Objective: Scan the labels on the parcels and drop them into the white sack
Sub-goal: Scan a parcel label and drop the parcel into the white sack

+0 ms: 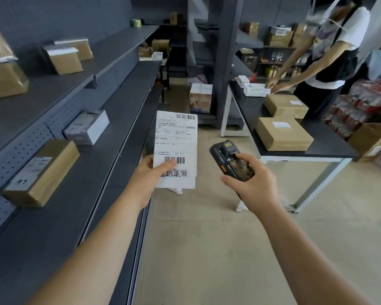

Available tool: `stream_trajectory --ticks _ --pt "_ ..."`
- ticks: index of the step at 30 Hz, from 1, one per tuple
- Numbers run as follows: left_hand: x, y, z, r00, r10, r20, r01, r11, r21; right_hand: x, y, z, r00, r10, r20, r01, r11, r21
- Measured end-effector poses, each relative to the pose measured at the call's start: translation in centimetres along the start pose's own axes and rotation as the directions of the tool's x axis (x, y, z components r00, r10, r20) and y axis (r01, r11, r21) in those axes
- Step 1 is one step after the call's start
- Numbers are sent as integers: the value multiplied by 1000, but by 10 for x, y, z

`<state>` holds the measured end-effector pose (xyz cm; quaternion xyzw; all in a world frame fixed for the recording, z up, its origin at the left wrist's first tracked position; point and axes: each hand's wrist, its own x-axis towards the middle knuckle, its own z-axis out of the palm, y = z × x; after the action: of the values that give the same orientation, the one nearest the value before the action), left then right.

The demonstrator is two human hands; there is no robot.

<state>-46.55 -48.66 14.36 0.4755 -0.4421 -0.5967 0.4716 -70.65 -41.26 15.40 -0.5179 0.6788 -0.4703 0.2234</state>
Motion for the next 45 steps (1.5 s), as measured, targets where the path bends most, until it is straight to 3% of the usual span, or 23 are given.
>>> stream_trajectory --ticks 6,16,28,39,45 --pt "113 23 1 1000 9 4 -9 1000 -5 107 6 40 1000 -8 -4 8 1000 -14" --pt "256 -12 -18 990 -114 -87 117 993 33 257 48 111 994 31 101 -29 999 -22" --pt "493 -7 26 970 -125 -207 149 984 101 495 106 170 981 41 191 -44 999 12" --pt "619 -56 15 930 -297 -216 333 929 158 594 158 248 939 160 305 -144 987 -75" --pt "702 -98 -16 884 -421 -203 456 872 178 638 187 309 919 263 293 -219 960 -175"
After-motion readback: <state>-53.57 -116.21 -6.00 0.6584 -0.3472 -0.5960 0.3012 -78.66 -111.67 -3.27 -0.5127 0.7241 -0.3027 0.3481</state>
